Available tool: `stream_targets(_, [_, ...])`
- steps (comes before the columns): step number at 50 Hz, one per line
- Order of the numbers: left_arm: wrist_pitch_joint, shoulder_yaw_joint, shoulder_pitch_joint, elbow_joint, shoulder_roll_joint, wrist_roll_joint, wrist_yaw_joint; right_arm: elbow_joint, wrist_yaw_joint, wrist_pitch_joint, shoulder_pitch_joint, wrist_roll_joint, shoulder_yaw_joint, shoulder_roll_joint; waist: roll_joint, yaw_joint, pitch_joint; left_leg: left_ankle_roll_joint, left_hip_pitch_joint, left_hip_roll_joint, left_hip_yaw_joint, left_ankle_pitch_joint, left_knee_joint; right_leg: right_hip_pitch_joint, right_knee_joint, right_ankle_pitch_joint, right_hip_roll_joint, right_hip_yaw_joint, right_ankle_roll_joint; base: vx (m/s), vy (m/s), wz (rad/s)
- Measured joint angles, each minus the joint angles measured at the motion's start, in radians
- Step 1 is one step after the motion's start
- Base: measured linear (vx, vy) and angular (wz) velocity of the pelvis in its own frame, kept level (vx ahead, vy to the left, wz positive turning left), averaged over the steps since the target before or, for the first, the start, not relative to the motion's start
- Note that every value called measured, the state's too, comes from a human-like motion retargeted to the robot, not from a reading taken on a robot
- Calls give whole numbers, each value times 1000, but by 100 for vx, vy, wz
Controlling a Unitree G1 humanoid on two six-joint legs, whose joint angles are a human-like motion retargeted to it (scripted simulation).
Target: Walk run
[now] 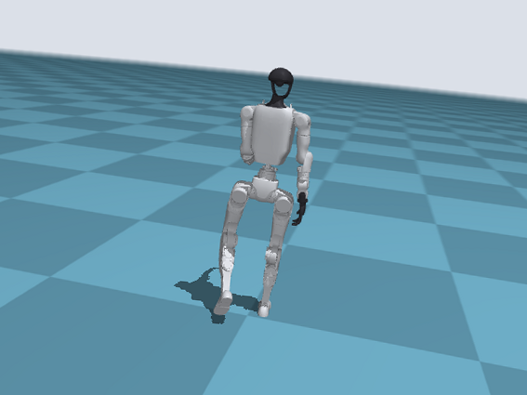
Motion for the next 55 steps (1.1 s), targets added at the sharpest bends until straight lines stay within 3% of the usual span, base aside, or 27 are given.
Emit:
stream_targets(2, [2,0,1,-1,-10,1,-9,-32,4,-13,-65,4,0,-9,-9,31,-7,-12,-87,-70,-40,-76,-47,22,-6,-12,11,27,-14,53,-20,-60])
stream_targets(5, [3,-3,13,-8,-15,14,-6,-110,27,-48,-136,28,3,-7,-21,71,-14,31,-171,-90,-19,-170,-191,61,-6,-38,29,40,-32,68,-26,-43])
stream_targets(9, [6,-10,27,-11,-21,31,4,-234,76,-87,-203,64,-1,2,-9,116,-15,78,-225,-116,-6,-201,-487,115,-7,-68,74,47,-55,62,-17,-34])
stream_targets(15, [-2,-5,62,-20,-17,48,-3,-400,104,-134,-241,116,32,34,-17,147,-45,78,-255,-197,38,-357,-915,184,-9,-97,88,28,-67,66,-14,-24])
stream_targets(17, [-2,6,70,-23,-18,56,-6,-434,106,-153,-233,120,43,47,-24,156,-55,50,-248,-203,63,-390,-955,208,-1,-91,89,22,-64,82,-10,-30])
stream_targets(20, [3,29,67,-20,-25,64,-7,-460,117,-171,-211,118,54,64,-29,191,-65,73,-238,-181,91,-389,-890,245,24,-62,101,47,-46,98,-6,-65])
stream_targets(23, [0,48,65,-11,-31,60,-21,-436,127,-169,-168,99,53,78,-51,221,-93,111,-215,-198,69,-311,-877,262,66,34,79,33,1,79,-1,-49])
stream_targets(26, [-5,56,67,-5,-22,44,-34,-372,112,-150,-110,63,55,95,-58,222,-110,104,-195,-197,28,-249,-841,262,153,227,69,11,86,97,0,-7])
stream_targets(30, [0,46,47,3,13,29,-42,-221,47,-124,-37,41,76,89,-24,190,-109,157,-135,-202,-70,-291,-810,178,403,469,137,15,221,84,-5,44])
stream_targets(32, [-1,49,28,8,26,27,-38,-142,27,-97,-13,2,66,75,-6,190,-101,144,-86,-176,-40,-316,-813,101,568,495,176,31,249,74,-5,-6])
stream_targets(35, [5,46,8,15,33,17,-29,-62,2,-47,37,-57,54,58,39,195,-95,118,-26,-145,-45,-354,-822,6,661,338,161,-4,194,64,2,-16])
stream_targets(40, [6,-7,0,9,47,-1,-18,-15,-1,-24,170,-82,17,49,87,110,-81,93,68,-148,-75,-385,-847,-134,590,97,135,-9,196,62,-3,91])
stream_targets(42, [3,-27,-1,4,55,-7,-20,-9,6,-24,225,-74,15,51,78,99,-74,89,106,-170,-82,-405,-853,-170,485,76,103,19,223,57,-10,49])
stream_targets(50, [3,-41,-19,-14,66,-13,-10,27,14,4,372,-110,-39,78,26,43,-31,44,292,-235,-99,-478,-882,-267,37,50,-29,68,196,63,-21,34])
stream_targets(55, [-1,-36,-27,-17,52,-16,2,52,18,16,408,-94,-60,74,44,23,-32,-12,359,-218,-106,-503,-867,-293,-123,6,-47,-19,260,65,-26,13])
